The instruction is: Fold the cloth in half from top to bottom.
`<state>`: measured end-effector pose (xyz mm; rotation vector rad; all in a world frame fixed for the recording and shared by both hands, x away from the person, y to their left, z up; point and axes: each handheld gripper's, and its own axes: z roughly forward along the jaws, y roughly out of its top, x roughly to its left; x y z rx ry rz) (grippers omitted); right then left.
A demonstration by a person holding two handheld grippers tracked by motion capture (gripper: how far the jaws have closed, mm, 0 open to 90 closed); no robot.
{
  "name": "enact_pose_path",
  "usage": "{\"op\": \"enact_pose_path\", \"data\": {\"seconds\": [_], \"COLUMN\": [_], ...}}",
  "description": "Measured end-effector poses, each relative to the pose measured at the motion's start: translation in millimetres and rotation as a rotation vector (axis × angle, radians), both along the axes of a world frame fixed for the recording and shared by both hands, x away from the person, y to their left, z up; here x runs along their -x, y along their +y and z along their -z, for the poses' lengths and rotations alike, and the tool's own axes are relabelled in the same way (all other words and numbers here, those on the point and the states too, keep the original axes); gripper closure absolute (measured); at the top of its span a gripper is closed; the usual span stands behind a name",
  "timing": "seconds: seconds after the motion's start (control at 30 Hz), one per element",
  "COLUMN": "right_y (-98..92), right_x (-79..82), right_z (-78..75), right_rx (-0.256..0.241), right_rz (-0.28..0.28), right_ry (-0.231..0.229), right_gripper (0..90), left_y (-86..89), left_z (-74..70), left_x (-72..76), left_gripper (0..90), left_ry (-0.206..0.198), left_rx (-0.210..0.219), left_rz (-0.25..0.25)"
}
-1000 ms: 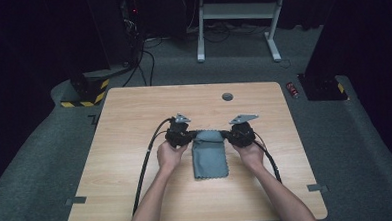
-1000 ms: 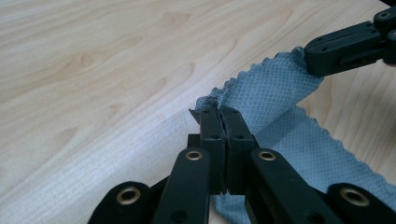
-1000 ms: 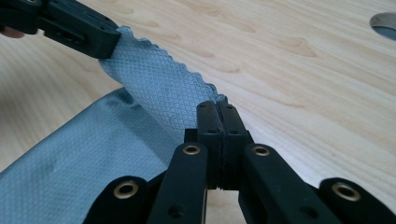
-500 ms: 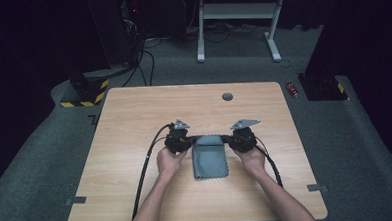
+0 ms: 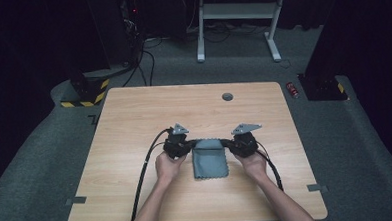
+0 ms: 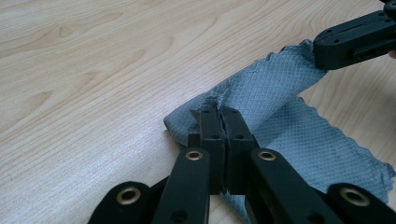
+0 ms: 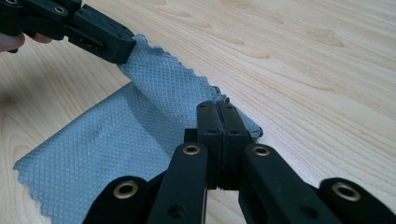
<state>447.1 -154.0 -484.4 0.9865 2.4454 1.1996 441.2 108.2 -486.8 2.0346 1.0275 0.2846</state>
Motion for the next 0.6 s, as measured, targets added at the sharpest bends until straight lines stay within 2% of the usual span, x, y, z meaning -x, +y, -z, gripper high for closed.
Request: {"op": "enact_pose_path", "data": {"seconds": [0.27, 0.43, 0.6], "right_y": [-2.3, -5.0, -7.2], "right_x": [7.5, 12.3, 16.0], "right_z": [0.2, -0.5, -0.4], "right_rx": [-0.011, -0.018, -0.020], "right_rz": [-0.013, -0.023, -0.028], "right_ry": [-0.003, -0.006, -0.007], "right_gripper": [89.8, 89.7, 89.7], "left_y": [1.8, 2.0, 2.0], "left_z": [2.4, -0.4, -0.7], "left_x": [7.6, 15.6, 19.1], "left_gripper": [89.0, 89.0, 89.0], "left_ry": [0.002, -0.017, -0.015], "left_rx": [0.018, 0.022, 0.036], "left_rz": [0.009, 0.026, 0.029]}}
